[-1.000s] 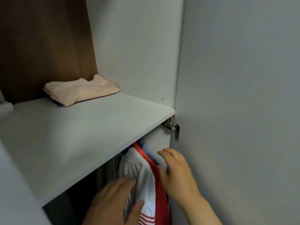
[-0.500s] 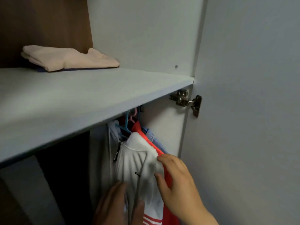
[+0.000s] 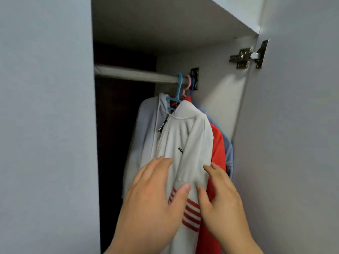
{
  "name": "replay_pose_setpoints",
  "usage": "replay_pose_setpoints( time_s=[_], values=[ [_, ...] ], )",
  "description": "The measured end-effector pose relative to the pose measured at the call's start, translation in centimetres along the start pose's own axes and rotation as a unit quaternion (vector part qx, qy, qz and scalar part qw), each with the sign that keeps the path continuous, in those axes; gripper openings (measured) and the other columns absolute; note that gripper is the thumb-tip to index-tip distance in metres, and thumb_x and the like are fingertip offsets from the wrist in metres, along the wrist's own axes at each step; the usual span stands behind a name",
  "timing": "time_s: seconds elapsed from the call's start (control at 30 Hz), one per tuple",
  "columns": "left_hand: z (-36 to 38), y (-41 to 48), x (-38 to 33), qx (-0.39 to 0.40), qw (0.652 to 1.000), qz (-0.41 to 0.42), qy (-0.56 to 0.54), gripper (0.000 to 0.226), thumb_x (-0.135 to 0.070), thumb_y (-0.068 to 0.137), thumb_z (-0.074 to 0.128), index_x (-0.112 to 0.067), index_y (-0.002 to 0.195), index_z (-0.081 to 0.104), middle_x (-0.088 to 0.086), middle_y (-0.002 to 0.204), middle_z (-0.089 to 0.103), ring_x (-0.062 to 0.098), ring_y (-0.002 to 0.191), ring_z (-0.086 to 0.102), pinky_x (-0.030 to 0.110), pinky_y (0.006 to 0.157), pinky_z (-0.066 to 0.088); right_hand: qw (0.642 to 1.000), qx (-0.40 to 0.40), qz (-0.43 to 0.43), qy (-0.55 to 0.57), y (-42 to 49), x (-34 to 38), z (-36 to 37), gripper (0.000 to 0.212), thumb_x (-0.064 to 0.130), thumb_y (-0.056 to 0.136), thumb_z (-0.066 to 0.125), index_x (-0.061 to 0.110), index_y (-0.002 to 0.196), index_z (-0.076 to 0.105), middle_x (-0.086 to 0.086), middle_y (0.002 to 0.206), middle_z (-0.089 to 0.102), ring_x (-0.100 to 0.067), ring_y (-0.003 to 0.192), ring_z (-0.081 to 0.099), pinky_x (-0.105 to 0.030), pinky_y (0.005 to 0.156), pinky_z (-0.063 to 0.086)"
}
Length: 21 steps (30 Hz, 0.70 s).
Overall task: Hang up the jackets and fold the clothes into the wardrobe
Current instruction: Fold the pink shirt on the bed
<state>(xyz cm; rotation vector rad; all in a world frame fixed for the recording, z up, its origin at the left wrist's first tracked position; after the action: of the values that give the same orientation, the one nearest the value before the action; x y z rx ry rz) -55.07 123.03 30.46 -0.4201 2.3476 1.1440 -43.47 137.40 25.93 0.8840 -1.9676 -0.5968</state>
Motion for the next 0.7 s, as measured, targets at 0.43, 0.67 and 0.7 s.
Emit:
replay_pose_setpoints(
  time_s=[0.43, 0.67, 0.7],
  values=[
    [-9.7, -19.7, 1.2, -0.04, 0.963, -0.107, 0.246, 0.054, -0.047, 0.086, 0.061, -0.039, 0.138, 0.048, -0.023, 0.144, 0.043, -0.003, 0.131, 0.037, 0.011, 0.102, 0.022, 0.959, 0.189, -0.199, 0.067, -12.4, 5.9, -3.3, 0.048, 0.025, 0.09, 0.065, 0.027, 0.137, 0.054, 0.024, 0.13, 0.044, 0.012, 0.122, 0.035, -0.002, 0.105, 0.016],
    [-15.8, -28.9, 2.4, -0.041, 0.926, -0.198, 0.318, 0.057, -0.051, 0.084, 0.061, -0.038, 0.138, 0.048, -0.024, 0.143, 0.043, -0.009, 0.13, 0.029, -0.004, 0.096, 0.01, 0.914, 0.265, -0.266, 0.156, -19.2, 14.0, 1.0, 0.047, 0.032, 0.093, 0.06, 0.033, 0.138, 0.05, 0.026, 0.129, 0.046, 0.017, 0.12, 0.03, -0.016, 0.102, 0.026],
    [-17.0, -30.4, 2.6, -0.05, 0.915, -0.215, 0.337, 0.058, -0.05, 0.083, 0.063, -0.038, 0.138, 0.049, -0.023, 0.142, 0.044, -0.012, 0.128, 0.029, -0.005, 0.095, 0.009, 0.901, 0.284, -0.282, 0.17, -20.4, 15.4, 1.9, 0.046, 0.03, 0.092, 0.061, 0.03, 0.137, 0.052, 0.022, 0.13, 0.051, 0.011, 0.121, 0.035, -0.019, 0.102, 0.029]
  ],
)
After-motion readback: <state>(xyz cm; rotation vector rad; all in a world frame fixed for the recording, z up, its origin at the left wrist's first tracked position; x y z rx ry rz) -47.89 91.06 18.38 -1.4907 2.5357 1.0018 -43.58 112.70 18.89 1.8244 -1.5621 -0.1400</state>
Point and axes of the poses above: each hand's wrist, its own y-axis towards the middle knuckle, its own z-axis out of the palm, x = y × z, the point moved 5 cm from there along y, towards the middle knuckle
